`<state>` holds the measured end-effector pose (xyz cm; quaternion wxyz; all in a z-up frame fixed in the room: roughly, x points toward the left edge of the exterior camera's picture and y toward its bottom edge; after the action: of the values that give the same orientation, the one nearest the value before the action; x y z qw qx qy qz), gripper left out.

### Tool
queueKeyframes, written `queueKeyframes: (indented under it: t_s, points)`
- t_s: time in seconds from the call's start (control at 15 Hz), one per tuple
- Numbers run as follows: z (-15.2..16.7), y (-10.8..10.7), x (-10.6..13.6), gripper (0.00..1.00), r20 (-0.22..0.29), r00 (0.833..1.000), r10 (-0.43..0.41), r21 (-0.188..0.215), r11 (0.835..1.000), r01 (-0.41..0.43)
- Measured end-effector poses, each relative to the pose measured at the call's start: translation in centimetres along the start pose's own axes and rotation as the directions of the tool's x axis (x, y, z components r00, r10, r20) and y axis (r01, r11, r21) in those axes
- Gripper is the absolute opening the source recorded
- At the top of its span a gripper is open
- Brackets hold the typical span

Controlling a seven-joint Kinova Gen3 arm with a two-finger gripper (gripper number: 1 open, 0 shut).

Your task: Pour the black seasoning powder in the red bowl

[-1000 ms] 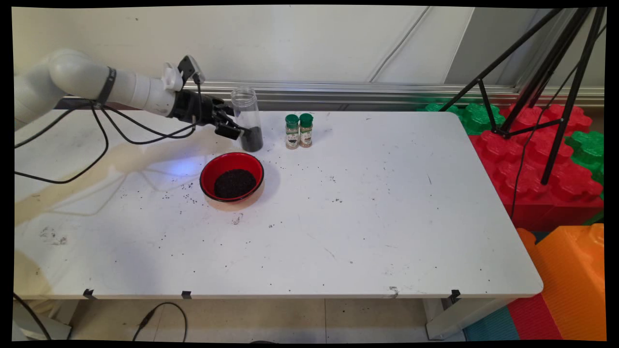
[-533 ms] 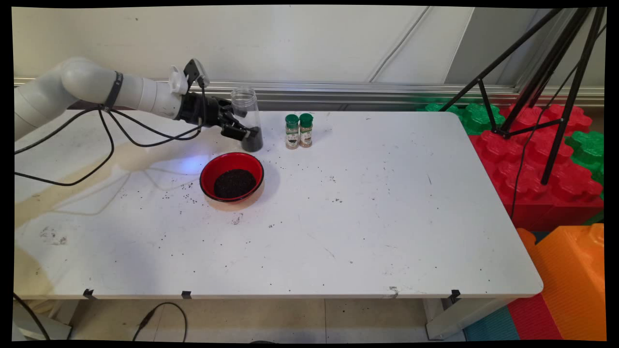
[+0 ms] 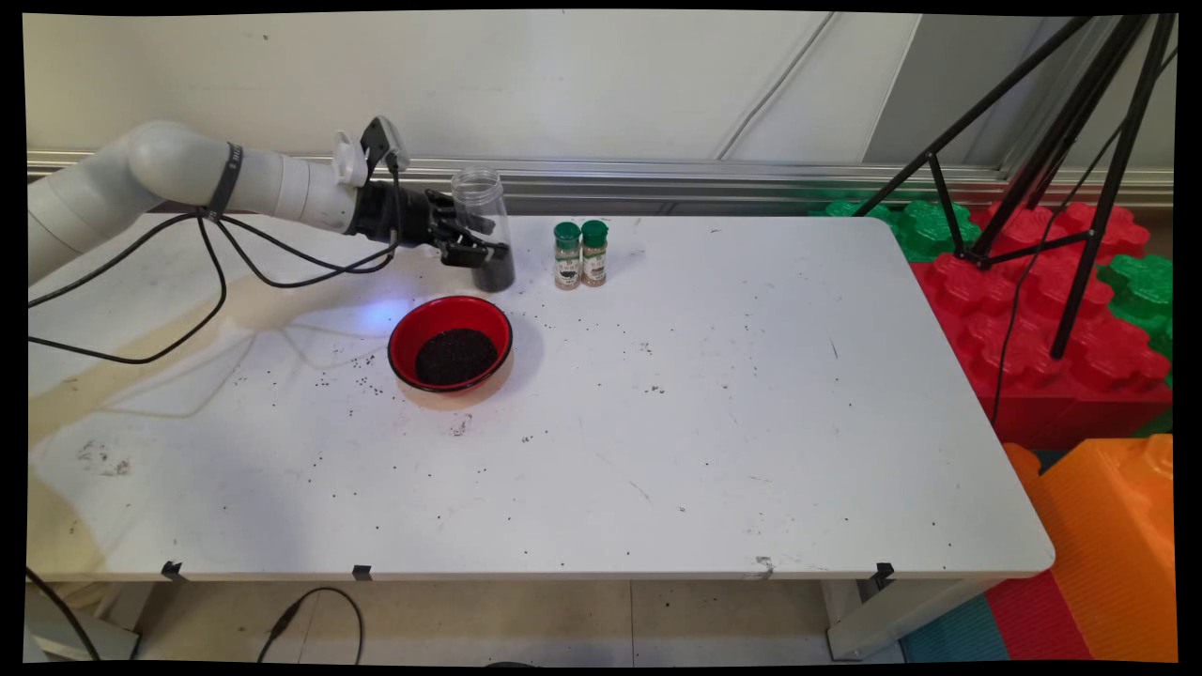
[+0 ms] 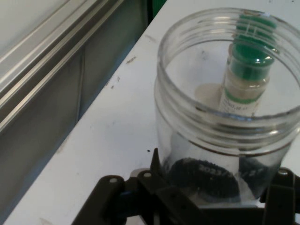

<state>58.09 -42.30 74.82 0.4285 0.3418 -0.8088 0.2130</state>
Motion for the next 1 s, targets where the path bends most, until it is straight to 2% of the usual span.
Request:
queueKeyframes:
  t_s: [0.33,1.0]
  points:
    - [-0.4,-0.1,0.5,0.0,-0.031,1.0,0.004,-0.013,1.0,-0.005]
    - [-2.1,-0.3,3.8,0.0,-0.078,0.995,0.054,-0.055,0.997,-0.059]
